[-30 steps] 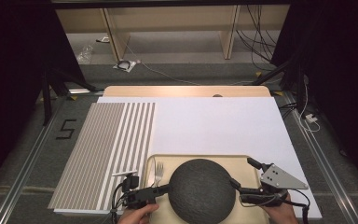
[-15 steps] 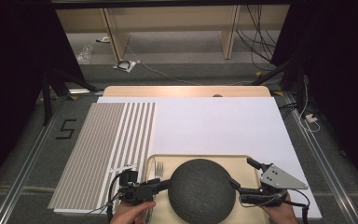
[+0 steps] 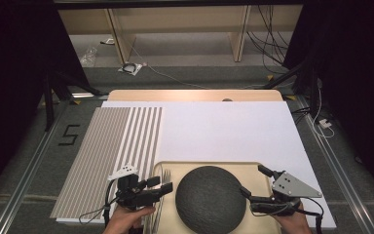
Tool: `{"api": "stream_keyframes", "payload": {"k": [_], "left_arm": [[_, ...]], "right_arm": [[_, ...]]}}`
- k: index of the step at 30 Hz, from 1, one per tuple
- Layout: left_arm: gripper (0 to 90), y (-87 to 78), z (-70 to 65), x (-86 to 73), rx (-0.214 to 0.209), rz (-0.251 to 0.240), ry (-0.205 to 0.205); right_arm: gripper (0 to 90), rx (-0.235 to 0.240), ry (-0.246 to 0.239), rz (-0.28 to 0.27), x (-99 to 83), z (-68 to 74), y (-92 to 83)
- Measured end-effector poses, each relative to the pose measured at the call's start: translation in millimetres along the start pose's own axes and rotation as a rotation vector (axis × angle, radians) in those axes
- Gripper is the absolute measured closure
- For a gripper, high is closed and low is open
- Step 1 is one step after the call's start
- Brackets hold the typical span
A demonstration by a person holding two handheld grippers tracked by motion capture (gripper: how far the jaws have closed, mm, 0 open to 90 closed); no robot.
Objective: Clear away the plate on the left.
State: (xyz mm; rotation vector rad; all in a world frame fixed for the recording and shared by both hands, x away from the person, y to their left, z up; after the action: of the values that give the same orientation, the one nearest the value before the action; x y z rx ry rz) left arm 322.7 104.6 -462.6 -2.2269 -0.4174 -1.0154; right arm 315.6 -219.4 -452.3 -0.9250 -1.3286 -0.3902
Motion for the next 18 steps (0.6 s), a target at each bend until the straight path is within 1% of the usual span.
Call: {"api": "stream_keyframes", "payload": {"k": [3, 7, 9, 13, 16, 17, 18], "left_arm": [[31.0, -2.5, 0.1, 2.2, 0.004, -0.010, 0.049], [30.1, -4.7, 1.4, 3.5, 0.020, -0.018, 0.099], [29.4, -6.0, 2.4, 4.5, 0.022, -0.026, 0.113], [28.3, -8.9, 4.3, 6.4, 0.034, -0.047, 0.157], [27.6, -10.7, 6.5, 7.1, 0.036, -0.059, 0.165], [27.2, -11.2, 7.2, 7.5, 0.037, -0.068, 0.172], [26.7, -12.2, 7.9, 7.9, 0.040, -0.076, 0.187]], "right_arm": [[15.9, -0.001, -0.001, 0.001, -0.1, -0.2, 0.0], [15.9, 0.000, 0.000, 0.001, -0.1, -0.2, 0.0], [16.0, 0.000, 0.000, -0.002, 0.0, 0.0, 0.2], [16.0, 0.000, 0.003, -0.002, 0.1, -0.1, 0.1], [15.9, 0.000, 0.000, -0.002, 0.1, -0.3, 0.1], [15.9, -0.001, 0.001, -0.002, 0.1, -0.2, 0.1], [15.9, 0.000, 0.004, -0.003, 0.4, 0.0, 0.2]]}}
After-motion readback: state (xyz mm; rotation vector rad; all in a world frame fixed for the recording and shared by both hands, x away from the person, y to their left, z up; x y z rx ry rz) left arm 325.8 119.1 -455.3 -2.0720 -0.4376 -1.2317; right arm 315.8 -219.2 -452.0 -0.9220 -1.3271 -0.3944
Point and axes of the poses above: each handheld gripper's, and its own axes: y roughly forward along the jaws, x roughly out of its top, z roughly to its left, the point moved 6 cm from there along y, roughly forward along the jaws, and after that the axes turned 2 degrees about y, right-handed, at the moved point
